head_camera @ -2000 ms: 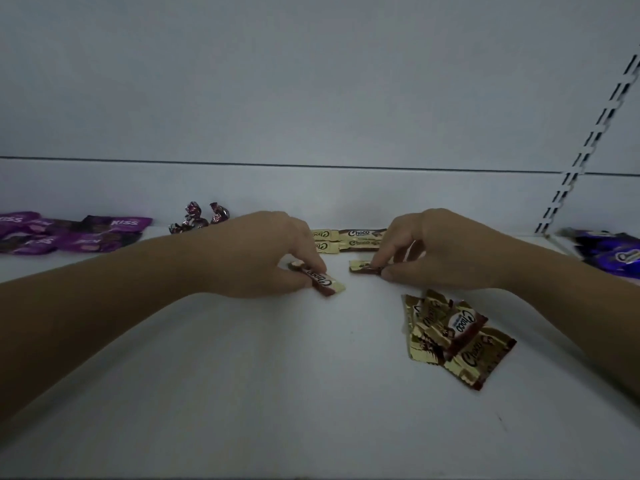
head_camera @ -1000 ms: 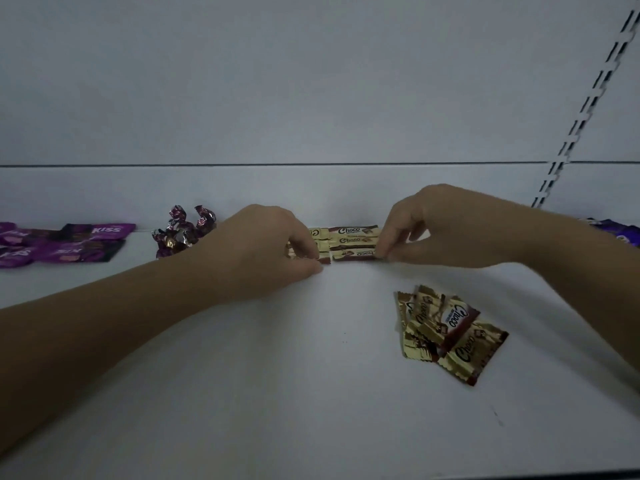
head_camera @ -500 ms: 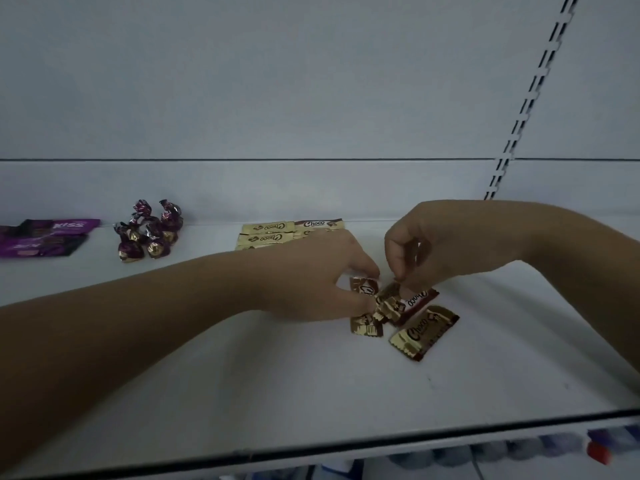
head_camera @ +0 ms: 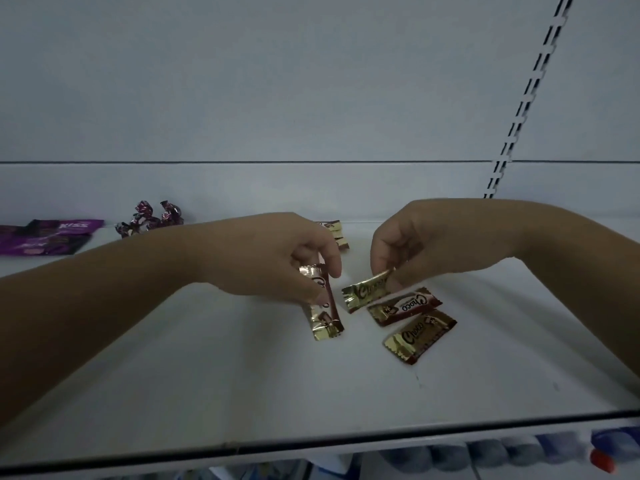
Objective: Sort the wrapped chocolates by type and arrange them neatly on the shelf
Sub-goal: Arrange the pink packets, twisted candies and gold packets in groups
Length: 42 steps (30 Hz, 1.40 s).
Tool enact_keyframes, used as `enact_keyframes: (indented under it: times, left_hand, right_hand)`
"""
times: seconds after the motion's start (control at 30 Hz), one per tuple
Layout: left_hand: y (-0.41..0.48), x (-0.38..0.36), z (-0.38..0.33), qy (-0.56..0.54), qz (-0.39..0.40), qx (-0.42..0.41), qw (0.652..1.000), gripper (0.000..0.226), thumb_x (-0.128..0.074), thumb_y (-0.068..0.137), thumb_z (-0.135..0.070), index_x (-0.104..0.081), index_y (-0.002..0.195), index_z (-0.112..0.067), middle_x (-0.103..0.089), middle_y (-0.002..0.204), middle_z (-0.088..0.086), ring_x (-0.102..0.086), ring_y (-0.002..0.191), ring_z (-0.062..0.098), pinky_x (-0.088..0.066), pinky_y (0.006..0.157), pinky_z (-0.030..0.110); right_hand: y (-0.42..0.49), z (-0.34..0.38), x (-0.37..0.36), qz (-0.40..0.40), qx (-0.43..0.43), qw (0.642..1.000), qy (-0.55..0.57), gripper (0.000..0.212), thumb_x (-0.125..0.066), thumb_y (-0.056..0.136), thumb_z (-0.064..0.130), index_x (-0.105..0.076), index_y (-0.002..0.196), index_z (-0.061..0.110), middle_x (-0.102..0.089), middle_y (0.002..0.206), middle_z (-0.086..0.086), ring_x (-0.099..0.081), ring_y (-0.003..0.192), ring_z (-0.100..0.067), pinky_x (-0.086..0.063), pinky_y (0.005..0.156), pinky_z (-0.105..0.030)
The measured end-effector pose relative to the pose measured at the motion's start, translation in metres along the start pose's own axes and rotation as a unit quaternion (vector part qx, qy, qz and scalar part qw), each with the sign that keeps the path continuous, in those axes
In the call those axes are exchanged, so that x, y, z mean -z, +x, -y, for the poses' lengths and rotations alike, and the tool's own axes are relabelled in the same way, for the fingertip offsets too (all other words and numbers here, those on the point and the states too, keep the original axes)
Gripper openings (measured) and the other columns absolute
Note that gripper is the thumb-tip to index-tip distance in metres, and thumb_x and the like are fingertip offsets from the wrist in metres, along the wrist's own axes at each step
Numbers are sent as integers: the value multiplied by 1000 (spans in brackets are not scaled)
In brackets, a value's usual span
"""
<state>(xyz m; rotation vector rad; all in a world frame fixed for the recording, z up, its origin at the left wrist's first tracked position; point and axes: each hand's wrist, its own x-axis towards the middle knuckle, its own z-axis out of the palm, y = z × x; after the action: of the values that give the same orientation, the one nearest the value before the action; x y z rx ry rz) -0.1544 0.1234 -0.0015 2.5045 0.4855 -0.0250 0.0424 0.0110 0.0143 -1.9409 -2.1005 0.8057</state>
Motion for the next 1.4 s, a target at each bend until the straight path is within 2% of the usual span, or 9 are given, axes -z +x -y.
enact_keyframes:
  times: [0.07, 0.17, 0.3, 0.4, 0.57, 0.73, 0.9, 1.13, 1.4]
  left_hand:
    - [-6, 5, 4, -26, -20, 7, 999, 15, -74, 79, -22, -68, 92, -25, -65, 67, -7, -56, 53, 3, -42, 55, 13]
    - [-16, 10, 17, -72, -87, 56, 992, 10, -74, 78, -17, -68, 85, -16, -74, 71, 5, -67, 60, 13, -52, 58, 22]
    - [-31, 8, 41, 147, -177, 70, 971, 23, -72, 69, -54, -68, 82, -35, -68, 80, -14, -60, 73, 1, -47, 67, 22]
    - [-38, 7, 47, 173, -165, 3, 971, 43, -52, 63, -74, -67, 92, -47, -60, 96, -25, -53, 93, -9, -39, 77, 10]
    - [-33, -1, 56, 184, -154, -39, 970, 23, -61, 77, -52, -73, 94, -42, -63, 89, -19, -57, 89, -2, -41, 71, 7]
    - [-30, -1, 64, 197, -202, -20, 959, 35, -47, 73, -55, -74, 90, -40, -65, 86, -13, -58, 75, 3, -44, 67, 14]
    - [-30, 0, 71, 221, -218, -2, 950, 42, -41, 73, -63, -73, 89, -42, -62, 92, -17, -51, 86, 9, -45, 78, 32]
    - [-27, 3, 69, 193, -214, 4, 957, 32, -50, 75, -53, -74, 87, -35, -67, 92, -19, -62, 87, 1, -51, 82, 30]
    - [-25, 0, 67, 175, -227, 12, 958, 38, -46, 74, -55, -75, 85, -33, -70, 91, -15, -61, 84, 0, -50, 79, 26]
  right_hand:
    - [2, 2, 4, -46, 19, 999, 11, 6, -72, 82, 21, -72, 86, 26, -72, 77, 12, -64, 68, 0, -47, 66, -13]
    - [8, 5, 8, -97, 30, 994, 45, 12, -70, 84, 21, -72, 93, 28, -74, 80, 6, -66, 73, -6, -50, 77, -26]
    - [26, 10, -6, -102, 23, 994, -22, 13, -71, 82, 30, -71, 95, 31, -73, 84, 10, -66, 78, -5, -50, 75, -26]
    - [32, 8, -15, -122, 27, 987, -102, 19, -70, 79, 43, -70, 98, 40, -64, 97, 22, -58, 91, 5, -48, 81, -21]
    - [38, -1, -31, -131, 76, 985, -77, 19, -69, 82, 39, -73, 100, 41, -64, 97, 22, -59, 92, 5, -49, 82, -20]
    - [48, -10, -39, -221, 76, 966, -112, 19, -66, 86, 29, -74, 102, 36, -64, 95, 17, -58, 85, 4, -43, 76, -10]
    - [54, -7, -42, -244, 72, 959, -126, 18, -64, 88, 28, -75, 101, 33, -63, 94, 17, -53, 79, 9, -36, 72, -3]
    - [59, -7, -46, -254, 70, 956, -127, 19, -63, 88, 27, -75, 103, 29, -63, 109, 15, -51, 86, 8, -33, 76, -1]
    - [57, -5, -45, -250, 73, 958, -119, 18, -64, 88, 26, -76, 101, 29, -68, 106, 15, -55, 86, 8, -35, 77, -1]
